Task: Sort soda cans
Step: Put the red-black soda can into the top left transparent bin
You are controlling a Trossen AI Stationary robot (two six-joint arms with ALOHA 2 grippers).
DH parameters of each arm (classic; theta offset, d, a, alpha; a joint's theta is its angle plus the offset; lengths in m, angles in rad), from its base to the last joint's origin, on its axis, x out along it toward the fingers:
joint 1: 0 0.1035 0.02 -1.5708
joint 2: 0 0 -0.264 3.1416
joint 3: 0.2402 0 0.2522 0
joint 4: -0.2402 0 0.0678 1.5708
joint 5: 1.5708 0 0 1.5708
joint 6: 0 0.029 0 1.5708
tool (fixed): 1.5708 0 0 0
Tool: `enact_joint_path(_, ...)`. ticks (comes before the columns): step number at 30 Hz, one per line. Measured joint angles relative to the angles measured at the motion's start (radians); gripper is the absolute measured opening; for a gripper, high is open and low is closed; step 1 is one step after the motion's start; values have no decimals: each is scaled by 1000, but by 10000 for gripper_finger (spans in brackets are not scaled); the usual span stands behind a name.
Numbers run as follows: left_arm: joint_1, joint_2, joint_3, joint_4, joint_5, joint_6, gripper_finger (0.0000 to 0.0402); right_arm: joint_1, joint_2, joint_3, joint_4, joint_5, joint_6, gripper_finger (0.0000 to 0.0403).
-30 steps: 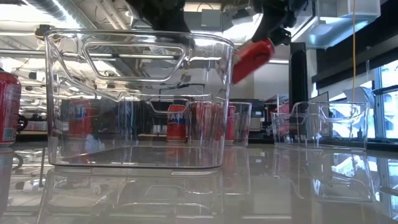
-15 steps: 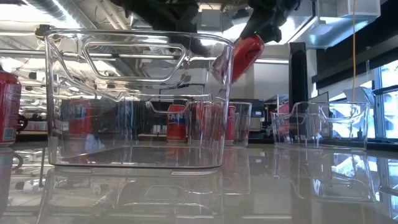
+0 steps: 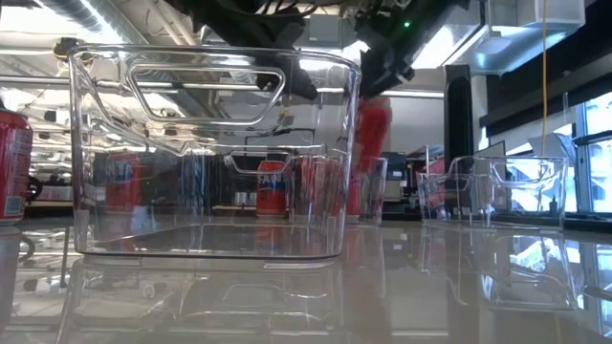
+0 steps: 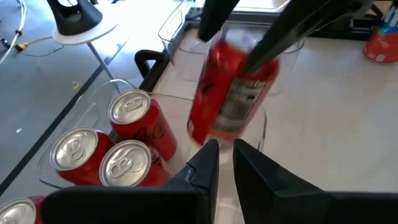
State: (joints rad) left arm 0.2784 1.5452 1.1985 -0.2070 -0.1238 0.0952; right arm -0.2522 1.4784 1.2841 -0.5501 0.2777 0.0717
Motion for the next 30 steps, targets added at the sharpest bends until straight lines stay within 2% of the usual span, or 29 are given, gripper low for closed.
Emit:
enact_joint_path(8,0,0,1,-22,0,-1,32,-39,75,1,2,-7,-26,171)
enact_joint_path(15,0,0,1,-53,0,-8,39,-36,86,-1,4,-11,-26,169)
enact_joint_path(19,0,0,1,-47,0,-8,40,-36,86,-1,3,-76,-19,173)
enact_joint_path(22,0,0,1,-48,0,-7,40,-36,86,-1,2,-89,-18,196)
enact_joint_path(27,0,-3,1,-72,1,-9,40,-37,86,-1,3,-161,2,264)
enact_joint_path(30,1,-8,1,-124,1,-12,40,-38,95,-1,10,-156,7,296)
